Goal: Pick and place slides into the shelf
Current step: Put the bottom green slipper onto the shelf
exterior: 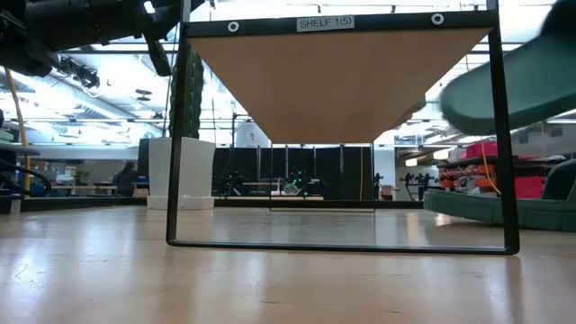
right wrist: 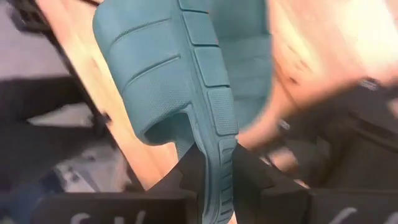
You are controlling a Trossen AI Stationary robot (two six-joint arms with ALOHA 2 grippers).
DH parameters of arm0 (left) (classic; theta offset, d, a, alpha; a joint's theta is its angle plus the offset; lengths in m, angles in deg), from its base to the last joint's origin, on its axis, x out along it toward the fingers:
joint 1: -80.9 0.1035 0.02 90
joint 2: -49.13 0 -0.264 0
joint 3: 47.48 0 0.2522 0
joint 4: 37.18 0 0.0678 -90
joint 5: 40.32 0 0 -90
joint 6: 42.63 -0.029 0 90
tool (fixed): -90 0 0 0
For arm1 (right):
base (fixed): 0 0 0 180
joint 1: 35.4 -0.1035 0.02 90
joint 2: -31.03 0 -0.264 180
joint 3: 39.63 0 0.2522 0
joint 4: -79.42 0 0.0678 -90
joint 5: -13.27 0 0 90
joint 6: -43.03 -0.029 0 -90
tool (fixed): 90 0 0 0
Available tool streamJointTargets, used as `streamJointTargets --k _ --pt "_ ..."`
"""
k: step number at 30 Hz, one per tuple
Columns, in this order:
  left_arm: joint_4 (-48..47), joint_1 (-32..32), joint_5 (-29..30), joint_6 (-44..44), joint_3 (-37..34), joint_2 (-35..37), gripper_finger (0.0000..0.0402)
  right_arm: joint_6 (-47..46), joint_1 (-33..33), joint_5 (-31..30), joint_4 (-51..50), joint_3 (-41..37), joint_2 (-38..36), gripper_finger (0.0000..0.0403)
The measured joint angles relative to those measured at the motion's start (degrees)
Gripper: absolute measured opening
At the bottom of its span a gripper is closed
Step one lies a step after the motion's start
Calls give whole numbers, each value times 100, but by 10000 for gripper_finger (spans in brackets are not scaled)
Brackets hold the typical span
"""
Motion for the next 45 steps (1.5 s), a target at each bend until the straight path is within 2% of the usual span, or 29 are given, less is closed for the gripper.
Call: streamJointTargets --k 3,11,19,30,39,45 --pt "-2 -1 2 1 0 0 19 274 0 166 -11 441 131 53" --pt "-31 -2 -34 25 0 4 28 522 0 -69 -16 1230 752 53" --pt "-33 -2 -35 46 0 4 32 963 0 -236 5 1704 1343 53" --pt "-35 -2 -36 152 0 4 28 765 0 -328 -8 2180 1396 52" --pt "-41 -2 -37 149 0 2 34 751 7 -819 0 2517 1533 52" --pt "-42 -2 -35 149 0 0 25 964 247 -847 -8 2726 1690 50"
